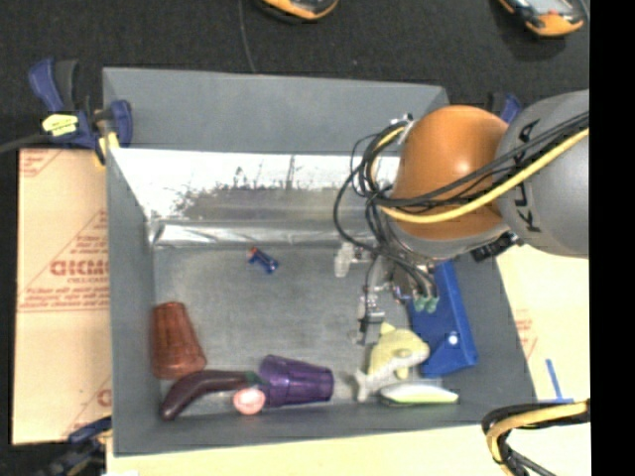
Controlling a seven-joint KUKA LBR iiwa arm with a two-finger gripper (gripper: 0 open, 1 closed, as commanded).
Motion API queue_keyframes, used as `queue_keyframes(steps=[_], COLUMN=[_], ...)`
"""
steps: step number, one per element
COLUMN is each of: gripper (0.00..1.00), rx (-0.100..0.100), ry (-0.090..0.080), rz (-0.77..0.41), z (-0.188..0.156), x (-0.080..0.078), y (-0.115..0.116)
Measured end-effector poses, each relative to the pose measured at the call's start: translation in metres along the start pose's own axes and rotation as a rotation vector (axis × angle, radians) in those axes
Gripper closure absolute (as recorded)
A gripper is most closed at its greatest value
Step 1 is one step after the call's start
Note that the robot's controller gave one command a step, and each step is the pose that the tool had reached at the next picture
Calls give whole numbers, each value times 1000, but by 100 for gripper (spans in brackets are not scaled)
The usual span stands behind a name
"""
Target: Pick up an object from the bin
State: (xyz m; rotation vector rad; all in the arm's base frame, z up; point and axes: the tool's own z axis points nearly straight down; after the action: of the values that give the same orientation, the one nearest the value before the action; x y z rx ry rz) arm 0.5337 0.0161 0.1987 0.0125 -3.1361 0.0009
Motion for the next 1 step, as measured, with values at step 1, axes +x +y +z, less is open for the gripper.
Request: queue_keyframes(steps=[1], gripper=[0], rx=[0], ry=[-8], rz=[1], z=[-5], x=[-1], y=[0])
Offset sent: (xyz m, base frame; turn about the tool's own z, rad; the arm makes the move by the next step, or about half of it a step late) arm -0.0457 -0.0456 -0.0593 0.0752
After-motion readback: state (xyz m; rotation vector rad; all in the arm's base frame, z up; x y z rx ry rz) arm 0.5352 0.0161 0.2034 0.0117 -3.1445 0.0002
